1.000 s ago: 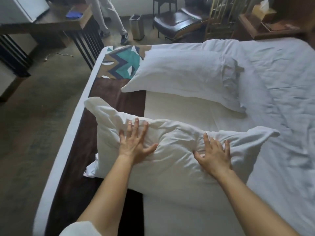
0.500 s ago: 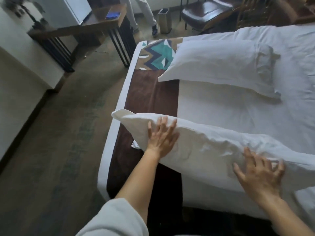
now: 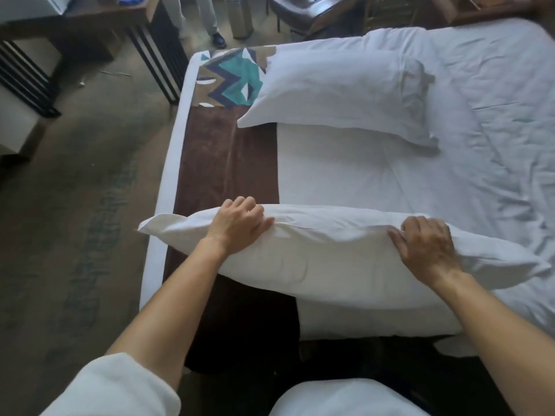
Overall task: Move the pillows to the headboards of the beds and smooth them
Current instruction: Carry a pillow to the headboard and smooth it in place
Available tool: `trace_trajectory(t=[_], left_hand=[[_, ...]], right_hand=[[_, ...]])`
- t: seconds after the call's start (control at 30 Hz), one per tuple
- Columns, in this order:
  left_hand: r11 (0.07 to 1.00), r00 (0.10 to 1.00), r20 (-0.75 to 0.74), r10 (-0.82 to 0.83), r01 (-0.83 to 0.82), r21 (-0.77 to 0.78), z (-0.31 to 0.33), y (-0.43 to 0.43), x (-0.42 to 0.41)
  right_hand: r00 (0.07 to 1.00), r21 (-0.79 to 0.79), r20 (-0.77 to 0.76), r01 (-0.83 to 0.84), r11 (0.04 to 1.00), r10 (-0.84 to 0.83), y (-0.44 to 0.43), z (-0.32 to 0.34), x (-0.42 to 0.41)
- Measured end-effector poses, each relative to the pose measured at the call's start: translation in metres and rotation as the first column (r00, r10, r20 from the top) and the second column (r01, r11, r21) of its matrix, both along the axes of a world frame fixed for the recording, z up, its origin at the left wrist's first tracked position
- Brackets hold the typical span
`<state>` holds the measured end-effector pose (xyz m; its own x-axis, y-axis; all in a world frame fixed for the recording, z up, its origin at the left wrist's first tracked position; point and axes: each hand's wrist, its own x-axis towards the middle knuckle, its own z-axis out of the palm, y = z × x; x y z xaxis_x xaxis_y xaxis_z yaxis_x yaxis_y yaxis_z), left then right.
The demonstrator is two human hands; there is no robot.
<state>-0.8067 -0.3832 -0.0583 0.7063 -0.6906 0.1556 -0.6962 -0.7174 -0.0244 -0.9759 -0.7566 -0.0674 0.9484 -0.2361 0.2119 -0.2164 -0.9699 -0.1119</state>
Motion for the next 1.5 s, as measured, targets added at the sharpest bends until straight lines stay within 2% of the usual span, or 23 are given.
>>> trace_trajectory(t=[0.07,0.13,0.3,0.47,0.53,0.63,0.73,0.8,0.83,0.9,0.97,1.03,1.1,1.17,1.2,1.23,1.3,1.33,1.4,1.43,1.5], left_hand=[[0.994,0.993,0.074,-0.09,0.095,-0.06,-0.003,0.01,-0.007],[0.98,0.982,0.099,-0.161,0.171,-0.105,0.001,0.018,-0.009],[0.96,0.991,-0.028,-0.128,0.117,-0.254,0.024,0.025,-0.009],[0.982,0.985,-0.092,-0.148,0.136,-0.131,0.043,0.033,0.009],[0.992,0.994,-0.009,-0.108,0.107,-0.071,0.047,0.041,0.022],[1.0,0.972,0.232,-0.017,0.022,-0.019,0.046,0.047,0.032],[0.977,0.95,0.28,0.135,-0.081,-0.197,0.041,0.027,0.018],[0.952,0.951,0.287,0.119,-0.027,-0.306,0.033,0.012,0.003],[0.955,0.952,0.297,0.068,0.023,-0.295,0.027,0.008,-0.004],[0.986,0.972,0.233,0.01,0.03,-0.164,0.012,0.007,-0.012],[0.988,0.987,0.029,0.157,-0.157,-0.003,-0.003,0.015,-0.011],[0.945,0.939,-0.116,0.323,-0.312,0.102,-0.009,0.022,-0.006],[0.928,0.92,-0.142,0.364,-0.345,0.142,-0.011,0.025,-0.002],[0.929,0.924,-0.127,0.362,-0.346,0.132,-0.012,0.023,0.0],[0.93,0.925,-0.117,0.362,-0.348,0.121,-0.011,0.021,0.001],[0.929,0.925,-0.112,0.364,-0.352,0.116,-0.01,0.019,0.002],[0.924,0.919,-0.117,0.375,-0.362,0.12,-0.011,0.015,0.006],[0.923,0.918,-0.12,0.379,-0.365,0.122,-0.011,0.013,0.008],[0.925,0.919,-0.125,0.374,-0.361,0.116,-0.013,0.014,0.011],[0.928,0.921,-0.126,0.368,-0.356,0.11,-0.014,0.015,0.013],[0.932,0.924,-0.13,0.36,-0.349,0.099,-0.016,0.016,0.014]], right_hand=[[0.995,0.037,0.091,-0.043,0.998,0.039,0.0,0.008,0.003],[0.993,0.089,0.116,-0.023,0.996,0.013,-0.002,0.015,0.005],[0.998,0.093,0.063,-0.028,0.995,0.022,-0.006,0.022,0.005],[0.997,0.097,-0.063,0.053,0.994,-0.047,-0.011,0.028,-0.001],[0.996,0.068,-0.073,0.059,0.996,-0.054,-0.014,0.028,-0.003],[0.989,0.04,-0.126,0.084,0.996,-0.078,-0.011,0.025,-0.003],[0.986,0.038,-0.142,0.09,0.995,-0.084,-0.01,0.022,-0.005],[0.988,0.038,-0.127,0.094,0.995,-0.088,-0.012,0.022,-0.006],[0.99,0.029,-0.111,0.095,0.995,-0.091,-0.013,0.021,-0.006],[0.992,0.011,-0.088,0.09,0.996,-0.089,-0.016,0.019,-0.005],[0.993,-0.008,-0.087,0.081,0.997,-0.081,-0.019,0.018,-0.003],[0.991,-0.043,-0.088,0.101,0.994,-0.105,-0.027,0.017,-0.004],[0.97,-0.063,-0.075,0.227,0.972,-0.231,-0.031,0.019,0.0],[0.936,-0.022,0.002,0.352,0.936,-0.353,-0.015,0.018,0.016],[0.944,0.035,0.049,0.324,0.945,-0.325,0.007,0.019,0.029],[0.966,0.109,0.099,0.226,0.968,-0.237,0.037,0.016,0.043],[0.992,0.211,0.125,-0.046,0.976,0.02,0.113,0.013,0.069],[0.988,0.233,0.035,-0.155,0.96,0.151,0.15,0.012,0.076],[0.896,0.258,-0.278,-0.278,0.925,0.346,0.205,0.011,0.078],[0.846,0.252,-0.387,-0.286,0.925,0.367,0.215,0.01,0.075],[0.834,0.21,-0.456,-0.238,0.948,0.31,0.195,0.002,0.067]])
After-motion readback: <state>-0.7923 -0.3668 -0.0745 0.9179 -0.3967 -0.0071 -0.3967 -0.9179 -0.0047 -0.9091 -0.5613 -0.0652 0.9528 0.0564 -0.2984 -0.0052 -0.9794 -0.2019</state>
